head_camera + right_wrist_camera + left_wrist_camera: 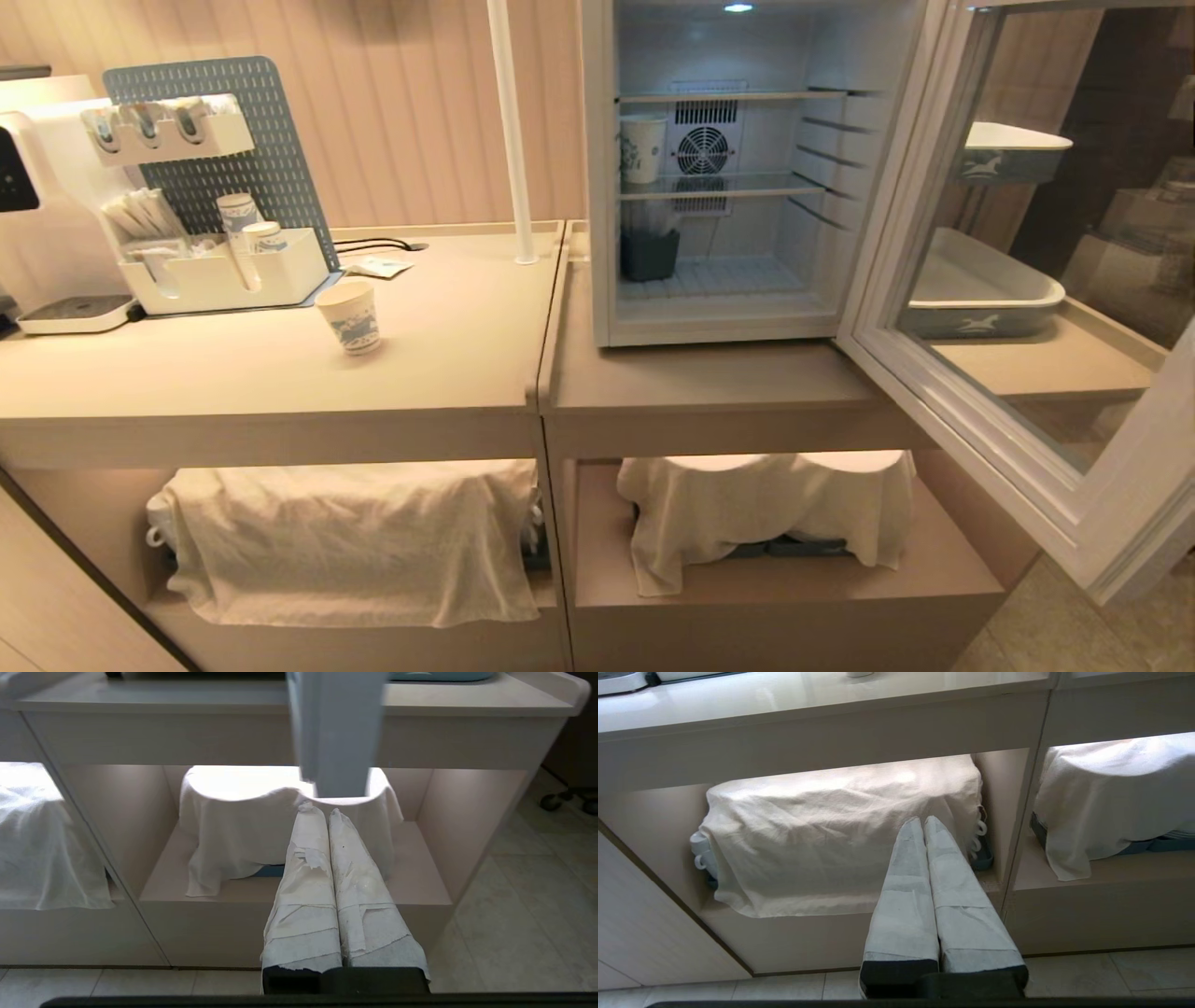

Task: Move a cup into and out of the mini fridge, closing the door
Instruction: Close the freezer door

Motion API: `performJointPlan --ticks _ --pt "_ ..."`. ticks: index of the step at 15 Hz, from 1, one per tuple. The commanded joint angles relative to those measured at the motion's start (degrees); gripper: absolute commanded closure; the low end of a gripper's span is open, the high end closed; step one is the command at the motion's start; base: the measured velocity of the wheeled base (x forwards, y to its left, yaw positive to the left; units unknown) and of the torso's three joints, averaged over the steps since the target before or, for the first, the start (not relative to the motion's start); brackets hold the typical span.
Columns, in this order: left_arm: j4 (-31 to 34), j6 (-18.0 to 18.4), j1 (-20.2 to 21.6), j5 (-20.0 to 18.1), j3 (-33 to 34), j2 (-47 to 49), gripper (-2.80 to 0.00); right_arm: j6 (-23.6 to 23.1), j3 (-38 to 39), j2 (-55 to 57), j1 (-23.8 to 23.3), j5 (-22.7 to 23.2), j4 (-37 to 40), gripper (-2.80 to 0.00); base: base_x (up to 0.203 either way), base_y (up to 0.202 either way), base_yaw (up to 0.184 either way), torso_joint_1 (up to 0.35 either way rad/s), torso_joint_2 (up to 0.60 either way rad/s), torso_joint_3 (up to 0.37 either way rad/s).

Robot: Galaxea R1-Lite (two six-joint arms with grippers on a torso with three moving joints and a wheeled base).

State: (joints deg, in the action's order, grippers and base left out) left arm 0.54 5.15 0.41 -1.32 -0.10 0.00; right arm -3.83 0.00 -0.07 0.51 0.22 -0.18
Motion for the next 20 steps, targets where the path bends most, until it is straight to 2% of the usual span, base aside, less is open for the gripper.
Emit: performJointPlan --ticks 1,8,12,13,15,17,20 --pt "-0.01 0.03 0.02 0.0 0.01 0.09 0.0 -0.04 0.0 -0.01 0.02 0.04 0.01 0.0 0.0 -0.193 0.002 0.002 0.0 0.007" --pt "-0.01 -0.14 0.02 0.0 0.1 0.0 0.0 -0.08 0.0 -0.01 0.02 0.25 0.09 0.0 0.0 -0.178 0.0 0.002 0.0 0.003" --pt "-0.27 0.13 0.02 0.09 0.1 0.0 0.0 1.12 -0.73 -0.01 0.02 0.38 -0.11 0.0 0.0 -0.015 0.0 0.001 0.0 0.001" --pt "-0.27 0.21 0.02 0.09 0.1 0.0 0.0 1.28 -3.38 0.32 0.04 0.58 0.63 0.0 0.0 0.0 0.0 0.0 0.0 0.0" --pt "-0.27 0.21 0.02 0.09 0.1 0.0 0.0 1.43 -15.23 3.91 0.04 0.47 6.0 0.0 0.0 0.0 0.0 0.0 0.0 0.0" --pt "-0.27 0.12 0.02 0.09 0.1 0.0 0.0 1.56 -35.67 12.54 0.07 -0.74 15.94 0.0 0.0 0.0 0.0 0.0 0.0 0.0" --pt "-0.27 0.12 0.02 0.09 0.1 0.0 0.0 2.06 -65.15 35.79 0.06 -2.76 29.55 0.0 0.0 0.0 0.0 0.0 0.0 0.0"
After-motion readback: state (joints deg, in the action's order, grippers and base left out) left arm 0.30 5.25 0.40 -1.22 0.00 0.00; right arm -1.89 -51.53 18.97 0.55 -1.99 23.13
